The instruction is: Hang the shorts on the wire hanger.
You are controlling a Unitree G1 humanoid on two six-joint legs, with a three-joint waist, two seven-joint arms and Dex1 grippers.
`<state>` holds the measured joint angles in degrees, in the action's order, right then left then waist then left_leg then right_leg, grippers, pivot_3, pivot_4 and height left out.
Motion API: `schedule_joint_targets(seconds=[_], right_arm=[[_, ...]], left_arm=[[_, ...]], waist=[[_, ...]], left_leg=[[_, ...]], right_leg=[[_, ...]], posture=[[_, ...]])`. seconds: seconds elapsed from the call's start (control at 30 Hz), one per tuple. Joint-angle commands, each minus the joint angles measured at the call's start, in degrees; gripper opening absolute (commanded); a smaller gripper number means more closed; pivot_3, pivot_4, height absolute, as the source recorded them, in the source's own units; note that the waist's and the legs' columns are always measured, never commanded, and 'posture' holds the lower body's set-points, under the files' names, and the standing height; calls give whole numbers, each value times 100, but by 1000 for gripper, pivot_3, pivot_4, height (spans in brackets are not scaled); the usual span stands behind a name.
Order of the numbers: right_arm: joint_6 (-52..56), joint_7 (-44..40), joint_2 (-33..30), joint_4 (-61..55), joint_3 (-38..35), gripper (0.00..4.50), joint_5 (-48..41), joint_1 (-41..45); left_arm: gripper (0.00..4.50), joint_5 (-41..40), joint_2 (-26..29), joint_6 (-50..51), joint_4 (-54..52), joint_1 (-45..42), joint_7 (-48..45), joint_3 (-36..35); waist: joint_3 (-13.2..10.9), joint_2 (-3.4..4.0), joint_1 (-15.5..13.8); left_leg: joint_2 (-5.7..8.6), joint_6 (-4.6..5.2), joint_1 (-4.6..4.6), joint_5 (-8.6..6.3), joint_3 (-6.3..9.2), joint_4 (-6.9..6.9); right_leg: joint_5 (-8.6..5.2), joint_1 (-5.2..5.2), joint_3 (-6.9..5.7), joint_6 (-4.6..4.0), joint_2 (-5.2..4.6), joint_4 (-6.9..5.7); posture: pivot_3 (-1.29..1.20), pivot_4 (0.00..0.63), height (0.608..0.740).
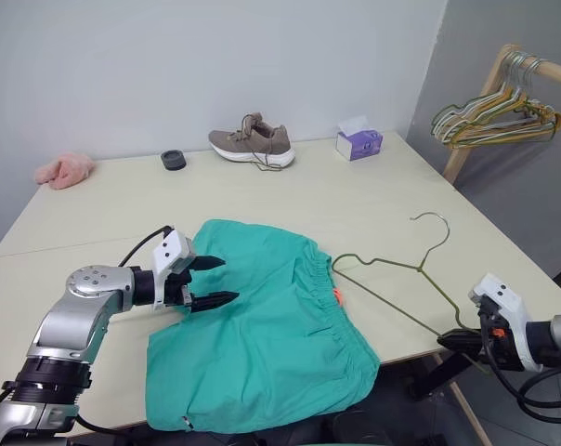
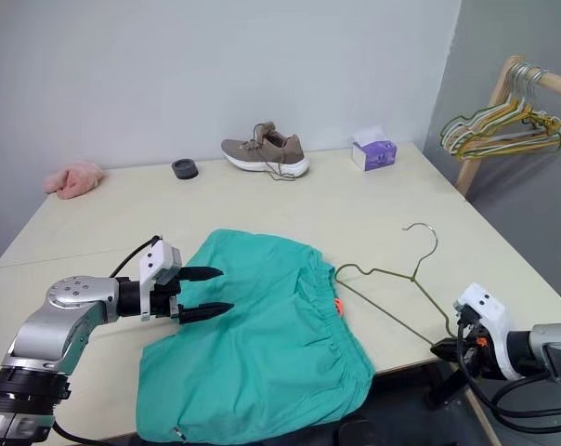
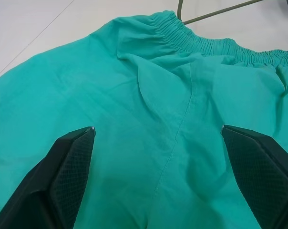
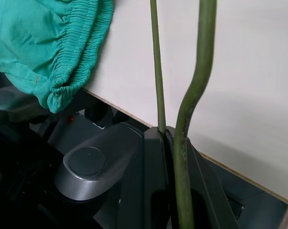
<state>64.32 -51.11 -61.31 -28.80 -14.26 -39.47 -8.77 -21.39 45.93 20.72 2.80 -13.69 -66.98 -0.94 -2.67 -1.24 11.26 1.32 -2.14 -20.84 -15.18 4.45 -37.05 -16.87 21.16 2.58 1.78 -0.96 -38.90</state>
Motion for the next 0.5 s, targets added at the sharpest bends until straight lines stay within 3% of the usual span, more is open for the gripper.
schedule_joint_targets(seconds=[0.03, 0.5], right_arm=[[-106, -19, -16, -82, -16, 0, -38, 140], [-103, 191, 242, -164, 922, 0, 21, 705]], left_arm=[[4472, -18, 29, -84, -117, -68, -4, -108], [4472, -12, 34, -72, -188, -18, 26, -113]], waist=[[0, 0, 0], [0, -1, -2]], left_leg=[[0, 0, 0, 0, 0, 0], [0, 0, 0, 0, 1, 0]], right_leg=[[0, 0, 0, 0, 0, 0], [0, 0, 0, 0, 0, 0]], posture=[[-252, 0, 740], [-239, 0, 740]])
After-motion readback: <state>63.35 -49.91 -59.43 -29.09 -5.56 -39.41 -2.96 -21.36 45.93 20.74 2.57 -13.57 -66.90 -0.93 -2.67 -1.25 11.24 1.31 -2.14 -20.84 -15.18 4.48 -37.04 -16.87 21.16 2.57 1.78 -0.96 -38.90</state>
